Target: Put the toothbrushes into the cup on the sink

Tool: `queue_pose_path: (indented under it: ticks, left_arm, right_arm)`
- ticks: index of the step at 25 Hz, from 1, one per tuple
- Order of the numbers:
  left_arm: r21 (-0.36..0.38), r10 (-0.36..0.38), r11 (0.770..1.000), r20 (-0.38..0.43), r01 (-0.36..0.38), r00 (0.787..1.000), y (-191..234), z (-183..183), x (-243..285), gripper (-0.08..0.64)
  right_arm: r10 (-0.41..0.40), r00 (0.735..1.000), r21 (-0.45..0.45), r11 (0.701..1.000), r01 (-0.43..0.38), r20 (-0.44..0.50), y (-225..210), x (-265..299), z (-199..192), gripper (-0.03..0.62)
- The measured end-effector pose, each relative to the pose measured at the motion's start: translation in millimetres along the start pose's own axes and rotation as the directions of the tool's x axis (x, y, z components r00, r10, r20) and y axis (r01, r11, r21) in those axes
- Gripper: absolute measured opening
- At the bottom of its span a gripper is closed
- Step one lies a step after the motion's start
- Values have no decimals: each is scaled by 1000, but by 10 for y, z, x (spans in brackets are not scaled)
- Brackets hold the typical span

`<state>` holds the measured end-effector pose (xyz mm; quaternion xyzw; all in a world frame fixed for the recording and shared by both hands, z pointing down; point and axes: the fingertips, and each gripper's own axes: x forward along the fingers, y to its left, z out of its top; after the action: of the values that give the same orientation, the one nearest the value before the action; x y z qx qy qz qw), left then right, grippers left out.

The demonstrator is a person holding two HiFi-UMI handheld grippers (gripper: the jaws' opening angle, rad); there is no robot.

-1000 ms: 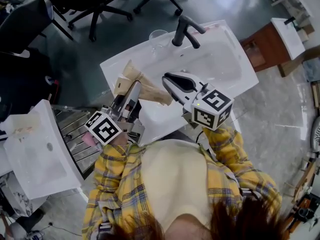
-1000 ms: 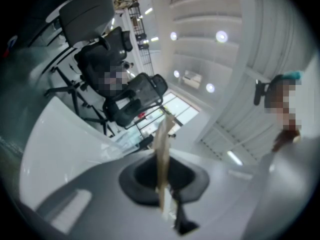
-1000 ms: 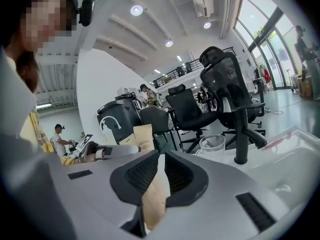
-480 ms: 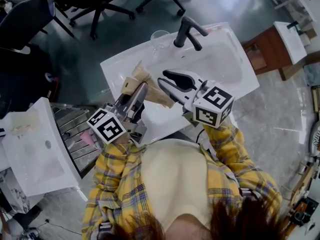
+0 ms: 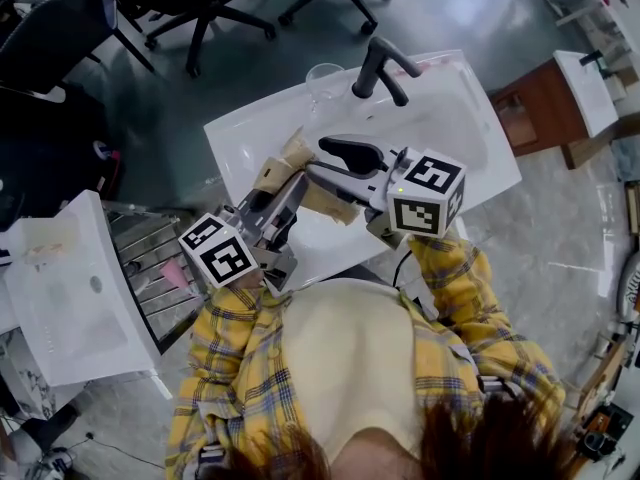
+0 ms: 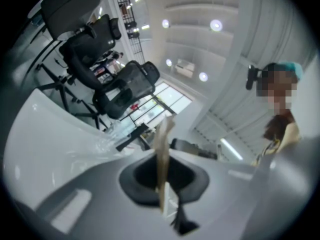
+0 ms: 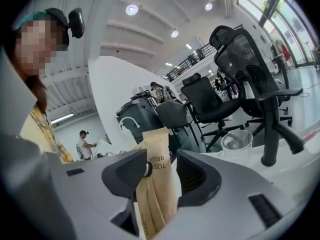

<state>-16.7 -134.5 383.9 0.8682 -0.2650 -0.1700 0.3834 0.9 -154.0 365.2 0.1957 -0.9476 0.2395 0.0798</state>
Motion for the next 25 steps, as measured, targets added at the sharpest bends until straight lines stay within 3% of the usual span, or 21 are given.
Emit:
queue_pose_path:
  ticks: [6, 12, 16, 25]
  left_arm:
    - [-6, -44, 999, -29, 44, 999, -56, -49, -2, 5]
    - [-17, -121, 993, -82, 120, 989, -190, -115, 16, 5]
    - [-17, -139, 990, -106, 138, 985, -211, -156, 17, 5]
    - [-36, -148, 989, -96, 145, 984, -219, -147, -4, 5]
  right_arm:
    - [55, 998, 50, 997, -53, -30, 29, 69, -46, 156]
    - [189, 981, 156, 971, -182, -34, 97, 1, -31, 156]
    - [220, 974, 148, 966, -210, -51, 134, -27, -36, 153]
    - [238, 970, 135, 964, -231, -39, 171, -76, -24, 75]
